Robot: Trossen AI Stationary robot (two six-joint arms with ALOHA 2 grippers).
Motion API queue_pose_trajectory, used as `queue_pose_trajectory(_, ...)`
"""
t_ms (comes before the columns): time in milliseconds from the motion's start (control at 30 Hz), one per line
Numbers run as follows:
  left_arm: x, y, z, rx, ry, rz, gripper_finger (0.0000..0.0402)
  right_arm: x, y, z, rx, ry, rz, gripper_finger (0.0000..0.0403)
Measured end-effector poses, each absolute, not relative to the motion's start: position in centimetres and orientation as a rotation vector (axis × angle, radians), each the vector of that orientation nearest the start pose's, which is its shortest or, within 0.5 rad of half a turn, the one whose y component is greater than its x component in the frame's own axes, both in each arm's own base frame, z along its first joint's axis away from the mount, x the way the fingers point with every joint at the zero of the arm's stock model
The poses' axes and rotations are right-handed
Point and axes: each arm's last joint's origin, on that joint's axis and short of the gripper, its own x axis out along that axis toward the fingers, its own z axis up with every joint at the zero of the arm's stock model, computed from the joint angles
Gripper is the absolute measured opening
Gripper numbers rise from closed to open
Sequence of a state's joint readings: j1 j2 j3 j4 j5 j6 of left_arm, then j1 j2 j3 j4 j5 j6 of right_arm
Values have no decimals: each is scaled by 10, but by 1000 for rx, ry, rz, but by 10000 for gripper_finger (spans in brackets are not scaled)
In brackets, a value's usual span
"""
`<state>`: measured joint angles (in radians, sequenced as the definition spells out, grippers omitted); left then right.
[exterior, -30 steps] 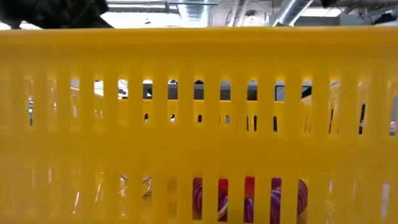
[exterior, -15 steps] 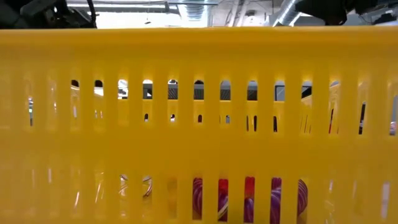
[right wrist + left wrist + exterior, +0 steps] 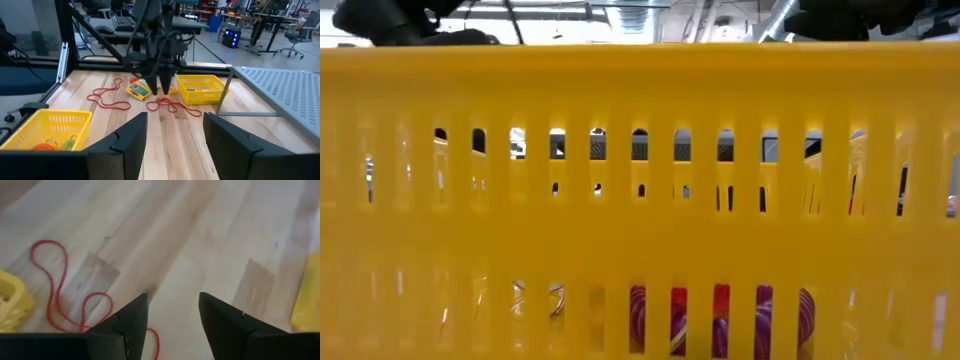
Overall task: Pick & Place Office Desk Supplies
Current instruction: Put the red rubber band into the red bin
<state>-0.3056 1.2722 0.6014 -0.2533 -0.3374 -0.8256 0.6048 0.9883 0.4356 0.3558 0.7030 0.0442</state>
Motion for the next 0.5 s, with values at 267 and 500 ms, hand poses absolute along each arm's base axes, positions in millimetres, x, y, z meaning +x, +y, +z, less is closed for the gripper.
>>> queue_pose_trajectory(267,229,-40,179,-663,770,545,166,178,102,228,-66,157,-47,188)
queue_pose_trajectory(500,228,-40,178,-749,778,559,166,178,105,229,-54,149,-17,188)
